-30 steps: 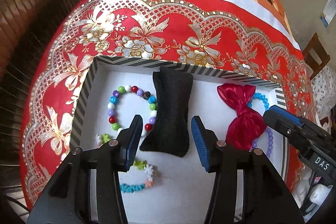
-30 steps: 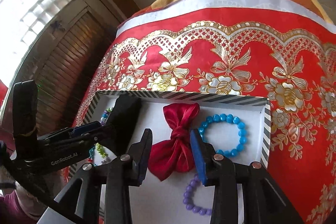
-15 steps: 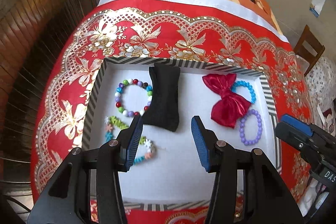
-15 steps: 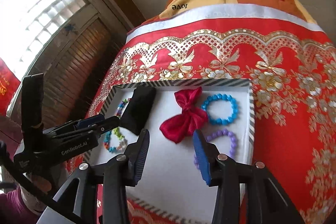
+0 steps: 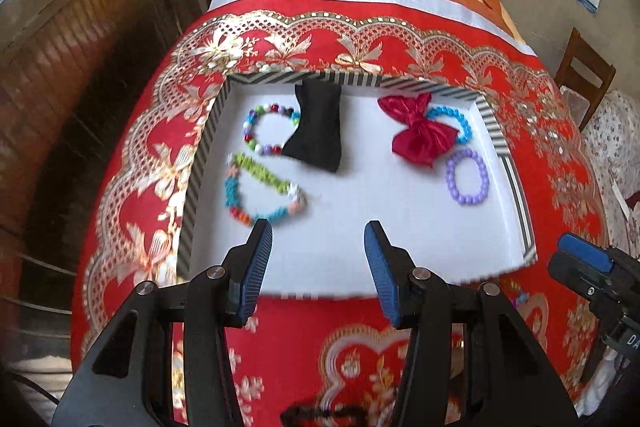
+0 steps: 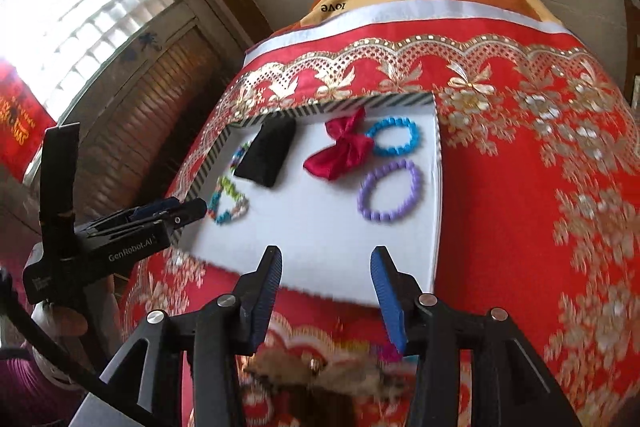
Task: Organize jewelry
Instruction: 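Move both open tools back over the remaining jewelry pile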
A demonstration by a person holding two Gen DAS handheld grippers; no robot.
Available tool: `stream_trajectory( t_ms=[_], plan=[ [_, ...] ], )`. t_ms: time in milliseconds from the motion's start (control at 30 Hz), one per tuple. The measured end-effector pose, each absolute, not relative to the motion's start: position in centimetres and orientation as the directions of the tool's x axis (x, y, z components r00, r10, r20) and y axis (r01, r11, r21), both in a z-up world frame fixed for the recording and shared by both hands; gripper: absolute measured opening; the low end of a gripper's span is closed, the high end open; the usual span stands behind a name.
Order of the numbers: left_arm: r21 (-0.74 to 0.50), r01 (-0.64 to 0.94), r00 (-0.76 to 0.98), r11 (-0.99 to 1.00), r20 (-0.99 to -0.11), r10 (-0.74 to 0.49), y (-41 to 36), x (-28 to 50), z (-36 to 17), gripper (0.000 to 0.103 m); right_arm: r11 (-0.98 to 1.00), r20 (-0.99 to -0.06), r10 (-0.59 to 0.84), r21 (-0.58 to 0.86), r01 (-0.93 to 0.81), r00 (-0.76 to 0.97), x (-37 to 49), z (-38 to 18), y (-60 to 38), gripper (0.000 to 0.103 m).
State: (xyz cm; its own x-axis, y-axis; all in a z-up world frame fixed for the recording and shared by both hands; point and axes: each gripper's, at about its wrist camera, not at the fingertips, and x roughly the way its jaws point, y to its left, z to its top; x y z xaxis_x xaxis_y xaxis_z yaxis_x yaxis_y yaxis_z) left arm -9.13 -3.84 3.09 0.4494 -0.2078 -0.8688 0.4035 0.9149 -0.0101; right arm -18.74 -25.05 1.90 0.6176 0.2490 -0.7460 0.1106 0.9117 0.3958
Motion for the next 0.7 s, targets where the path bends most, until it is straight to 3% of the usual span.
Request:
stream_trajectory(
  t_ms=[700],
  plan=[
    [0.012,0.371,0.482,0.929,-0.857,-0.182,-0.1,-18.7,3.2,0.048,0.937,-0.759,0.201,0.334,0.104,0.62,-28.1,1.7,-21.1,0.05]
  ],
)
